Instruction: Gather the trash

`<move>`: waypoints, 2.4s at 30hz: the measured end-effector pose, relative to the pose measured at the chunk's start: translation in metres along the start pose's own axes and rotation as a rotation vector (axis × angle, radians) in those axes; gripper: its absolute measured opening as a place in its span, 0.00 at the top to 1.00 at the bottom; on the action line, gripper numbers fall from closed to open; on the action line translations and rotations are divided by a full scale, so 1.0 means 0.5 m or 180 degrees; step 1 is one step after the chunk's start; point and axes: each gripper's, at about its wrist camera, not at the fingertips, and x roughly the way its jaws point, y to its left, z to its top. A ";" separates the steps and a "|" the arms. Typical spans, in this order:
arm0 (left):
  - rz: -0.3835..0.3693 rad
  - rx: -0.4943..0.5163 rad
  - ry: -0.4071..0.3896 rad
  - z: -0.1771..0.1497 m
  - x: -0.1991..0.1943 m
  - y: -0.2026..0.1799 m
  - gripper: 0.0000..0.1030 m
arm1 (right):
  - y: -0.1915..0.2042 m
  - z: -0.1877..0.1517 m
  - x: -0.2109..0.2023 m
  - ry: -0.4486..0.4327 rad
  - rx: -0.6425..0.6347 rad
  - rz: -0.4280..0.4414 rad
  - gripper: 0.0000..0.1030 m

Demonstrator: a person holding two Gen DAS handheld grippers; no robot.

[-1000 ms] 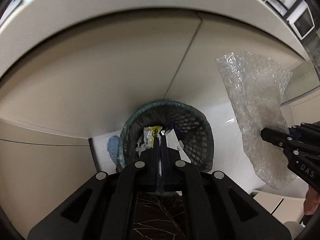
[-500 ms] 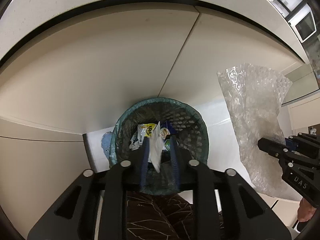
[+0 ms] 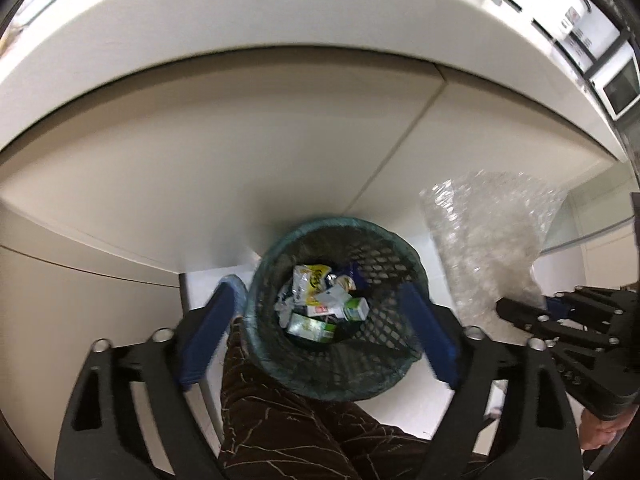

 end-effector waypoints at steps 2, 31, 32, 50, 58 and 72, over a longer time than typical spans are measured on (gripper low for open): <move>0.0051 -0.0016 -0.0030 -0.003 -0.002 0.018 0.07 | 0.017 0.006 0.015 0.0028 -0.0059 0.0027 0.85; 0.0303 -0.0240 0.0287 -0.038 0.055 0.076 0.06 | 0.070 0.013 0.108 0.0328 -0.0482 -0.0117 0.37; 0.0303 -0.0230 0.0283 -0.036 0.052 0.076 0.06 | 0.065 0.013 0.104 0.0311 -0.0489 -0.0126 0.33; 0.0298 -0.0340 -0.0196 0.085 -0.244 0.012 0.06 | -0.020 0.035 -0.365 -0.1258 0.0024 -0.0197 0.07; 0.0256 -0.0305 -0.0529 0.148 -0.427 -0.027 0.06 | -0.019 0.037 -0.540 -0.1545 0.0161 -0.0275 0.07; 0.0211 -0.0225 -0.0588 0.114 -0.459 -0.056 0.06 | 0.000 -0.016 -0.559 -0.1327 0.0211 -0.0325 0.07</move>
